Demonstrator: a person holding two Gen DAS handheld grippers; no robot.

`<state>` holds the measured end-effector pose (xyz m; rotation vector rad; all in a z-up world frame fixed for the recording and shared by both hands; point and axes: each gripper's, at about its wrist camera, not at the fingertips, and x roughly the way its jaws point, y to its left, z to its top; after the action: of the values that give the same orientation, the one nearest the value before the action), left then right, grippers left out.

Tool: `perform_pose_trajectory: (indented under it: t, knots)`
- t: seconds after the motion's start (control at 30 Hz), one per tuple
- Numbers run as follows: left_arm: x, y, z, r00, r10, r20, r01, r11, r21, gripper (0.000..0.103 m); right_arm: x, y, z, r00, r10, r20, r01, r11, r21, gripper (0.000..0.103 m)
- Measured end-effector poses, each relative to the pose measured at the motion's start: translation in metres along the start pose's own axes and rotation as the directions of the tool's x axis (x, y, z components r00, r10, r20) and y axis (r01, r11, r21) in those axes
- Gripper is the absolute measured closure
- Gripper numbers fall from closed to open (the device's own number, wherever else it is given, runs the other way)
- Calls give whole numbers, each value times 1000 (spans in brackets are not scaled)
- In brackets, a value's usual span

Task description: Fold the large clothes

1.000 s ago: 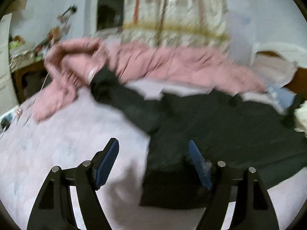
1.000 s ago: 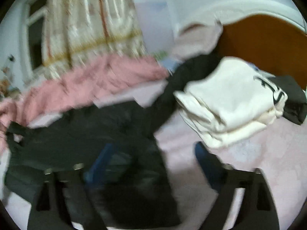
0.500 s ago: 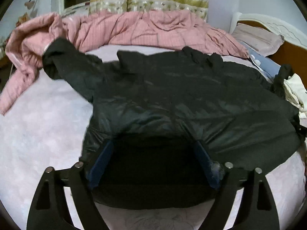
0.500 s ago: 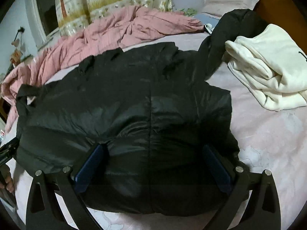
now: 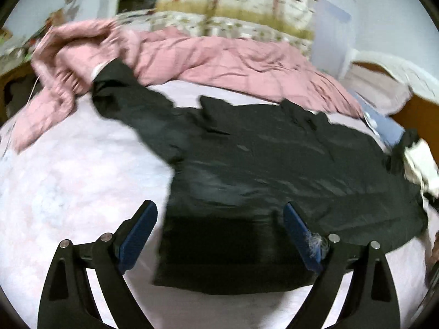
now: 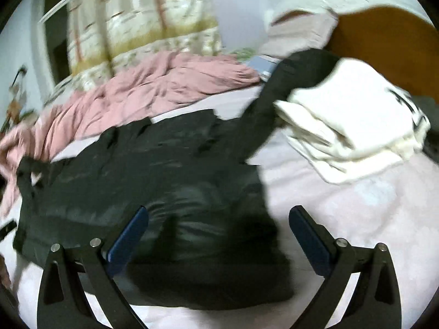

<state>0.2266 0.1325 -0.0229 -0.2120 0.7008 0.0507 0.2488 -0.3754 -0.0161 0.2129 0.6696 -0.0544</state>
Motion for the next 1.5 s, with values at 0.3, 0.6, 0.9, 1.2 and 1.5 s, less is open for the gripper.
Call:
perform_pose_trajectory:
  t: [0.3,0.6,0.9,1.2,1.5]
  knots:
    - [37,33,-13,981,-116,-154,91,983,-161,45,43,-35,-8,969,140,-202,-110,982,153,0]
    - [-19,10,-21,993,-106,-49,101,990,-95,88,13,-11,-11,993,100,-64,-98,995,30,89]
    - [-56,3,-60,998,46,-47,-47,998,-28,78,-46,3,-46,999,38,-16,-39,997,-71,87]
    - [-74,-21,-58,958,187,219,-220,966,139,37,-51,6,-48,997,-67,45,71,993,-90,64]
    - [-98,-16,-53,926,121,357,-160,984,81,0,-77,9,-44,979,-87,186,105,990,-90,6]
